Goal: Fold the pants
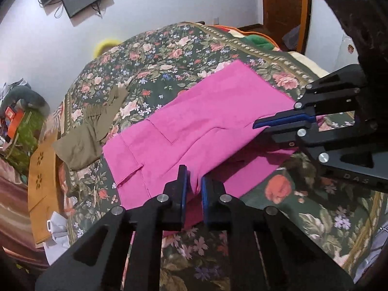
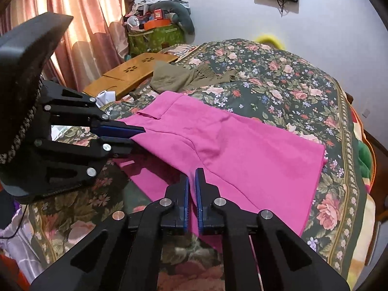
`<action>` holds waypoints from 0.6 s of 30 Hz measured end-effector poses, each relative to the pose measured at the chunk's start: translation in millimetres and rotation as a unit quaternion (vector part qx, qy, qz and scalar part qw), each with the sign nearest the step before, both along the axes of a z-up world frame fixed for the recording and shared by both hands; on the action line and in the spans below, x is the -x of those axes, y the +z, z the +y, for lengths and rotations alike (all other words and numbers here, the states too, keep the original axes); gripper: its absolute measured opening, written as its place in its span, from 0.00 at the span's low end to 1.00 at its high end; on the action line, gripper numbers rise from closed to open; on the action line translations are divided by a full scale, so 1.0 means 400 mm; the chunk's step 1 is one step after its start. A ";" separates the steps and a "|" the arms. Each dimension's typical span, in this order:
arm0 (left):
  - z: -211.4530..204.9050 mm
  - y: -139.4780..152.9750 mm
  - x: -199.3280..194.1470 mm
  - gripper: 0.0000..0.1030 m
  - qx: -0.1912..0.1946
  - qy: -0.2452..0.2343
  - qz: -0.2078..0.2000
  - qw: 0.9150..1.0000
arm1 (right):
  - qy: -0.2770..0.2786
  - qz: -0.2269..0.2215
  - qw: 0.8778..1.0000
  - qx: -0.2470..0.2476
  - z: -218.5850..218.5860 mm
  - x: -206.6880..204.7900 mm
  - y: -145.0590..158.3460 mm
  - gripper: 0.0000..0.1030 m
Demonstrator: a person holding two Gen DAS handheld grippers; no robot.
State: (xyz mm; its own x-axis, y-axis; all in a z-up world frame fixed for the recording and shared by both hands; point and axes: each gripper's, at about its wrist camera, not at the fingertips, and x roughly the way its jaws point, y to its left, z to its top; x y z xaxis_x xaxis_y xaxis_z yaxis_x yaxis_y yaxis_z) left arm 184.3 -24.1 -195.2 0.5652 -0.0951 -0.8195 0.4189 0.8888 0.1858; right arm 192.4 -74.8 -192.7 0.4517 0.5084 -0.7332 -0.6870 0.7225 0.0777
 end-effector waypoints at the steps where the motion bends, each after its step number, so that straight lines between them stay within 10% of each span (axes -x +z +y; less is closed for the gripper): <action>1: 0.000 0.001 0.004 0.10 0.000 -0.001 0.001 1.000 | 0.000 0.001 1.000 0.000 -0.003 0.002 -0.002 0.04; 18: 0.080 0.035 0.062 0.12 0.080 0.049 0.037 0.995 | -0.034 0.045 0.998 -0.039 -0.050 0.042 0.025 0.11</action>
State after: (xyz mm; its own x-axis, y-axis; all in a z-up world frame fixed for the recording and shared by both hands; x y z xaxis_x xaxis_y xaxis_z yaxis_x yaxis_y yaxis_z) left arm 159.3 7.8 -181.1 0.5177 -0.1755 -0.8374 0.3360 0.9418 0.0103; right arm 175.7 -94.8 -182.5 0.4212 0.5366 -0.7312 -0.6248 0.7561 0.1949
